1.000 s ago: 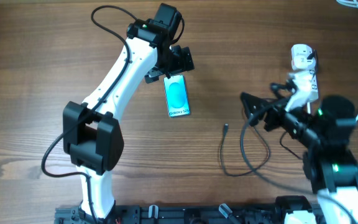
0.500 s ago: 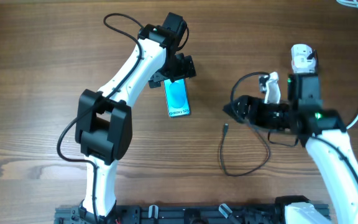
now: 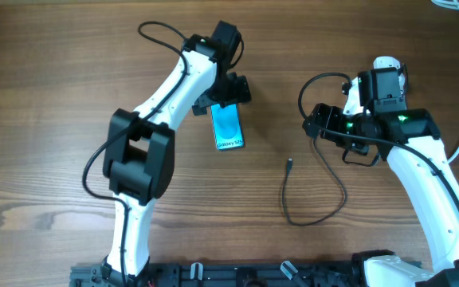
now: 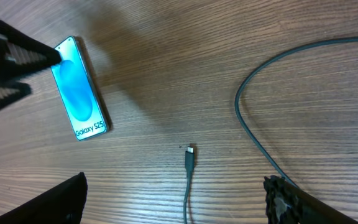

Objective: Plug charger to phone and switch on socket
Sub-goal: 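Move the right gripper over the black USB-C cable plug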

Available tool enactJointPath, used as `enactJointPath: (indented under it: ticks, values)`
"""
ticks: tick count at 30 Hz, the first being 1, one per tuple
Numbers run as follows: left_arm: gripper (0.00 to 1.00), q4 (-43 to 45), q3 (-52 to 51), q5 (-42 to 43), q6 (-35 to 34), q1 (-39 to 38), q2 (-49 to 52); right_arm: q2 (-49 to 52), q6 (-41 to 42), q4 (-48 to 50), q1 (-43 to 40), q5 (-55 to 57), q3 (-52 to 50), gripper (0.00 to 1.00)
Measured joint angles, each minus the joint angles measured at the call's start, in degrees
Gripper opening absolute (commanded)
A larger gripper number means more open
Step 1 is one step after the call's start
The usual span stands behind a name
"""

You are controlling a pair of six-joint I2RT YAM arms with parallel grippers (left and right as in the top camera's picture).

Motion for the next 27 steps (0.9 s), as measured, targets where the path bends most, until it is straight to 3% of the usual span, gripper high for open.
enactJointPath:
  ticks: [27]
  values:
    - [1.0,0.0,0.0,-2.6,0.0,-1.4,4.9,0.3,0.6,2.0,0.0,0.0,0.0,0.98]
